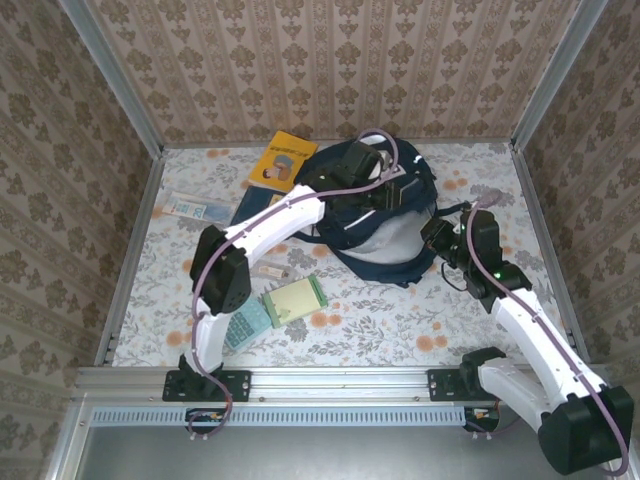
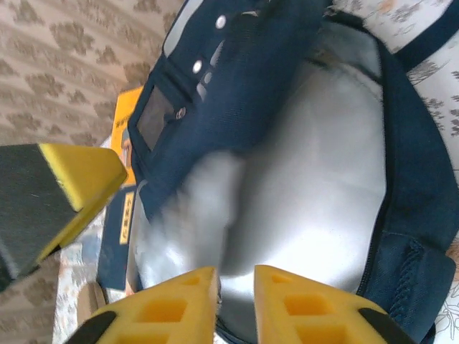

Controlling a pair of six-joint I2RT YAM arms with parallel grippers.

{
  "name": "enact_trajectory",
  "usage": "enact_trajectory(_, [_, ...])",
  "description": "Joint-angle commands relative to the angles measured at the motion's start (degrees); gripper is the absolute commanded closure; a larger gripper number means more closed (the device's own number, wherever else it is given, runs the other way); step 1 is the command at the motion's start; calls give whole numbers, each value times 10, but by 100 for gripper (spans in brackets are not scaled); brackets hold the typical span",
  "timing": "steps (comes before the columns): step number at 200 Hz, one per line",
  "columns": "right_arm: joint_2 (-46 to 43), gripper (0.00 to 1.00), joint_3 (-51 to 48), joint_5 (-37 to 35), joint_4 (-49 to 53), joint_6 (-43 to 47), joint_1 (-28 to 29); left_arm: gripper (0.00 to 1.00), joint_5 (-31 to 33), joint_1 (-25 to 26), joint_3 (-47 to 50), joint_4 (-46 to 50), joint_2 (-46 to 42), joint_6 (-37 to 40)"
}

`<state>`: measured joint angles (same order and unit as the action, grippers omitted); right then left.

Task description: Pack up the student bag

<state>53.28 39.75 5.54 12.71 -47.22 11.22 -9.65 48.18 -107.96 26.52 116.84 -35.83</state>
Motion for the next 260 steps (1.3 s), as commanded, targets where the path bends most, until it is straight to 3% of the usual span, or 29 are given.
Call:
enact_trajectory(1, [16, 84, 33, 39, 16, 30, 10, 42, 31, -33, 41, -9, -68, -8])
enact_trajectory(25, [37, 83, 51, 31, 12, 43, 27, 30, 50, -58, 105, -12, -125, -1])
enact_trajectory(54, [83, 84, 85, 21, 9, 54, 63, 28, 62, -116, 188, -12, -186, 9])
enact_trajectory(100, [167, 77, 150, -13, -2, 69, 137, 23, 11, -279, 313, -40, -234, 14])
enact_trajectory(140, [244, 75, 206, -30, -13, 61, 193, 23, -33, -388, 329, -46, -194, 55])
enact_trajectory(210, [373, 70, 315, -65, 9, 43, 268, 24, -103, -449, 242, -32, -37, 100])
enact_trajectory(260, [406, 69, 347, -54, 33, 48, 277, 28, -127, -454, 166, 4, 62, 97])
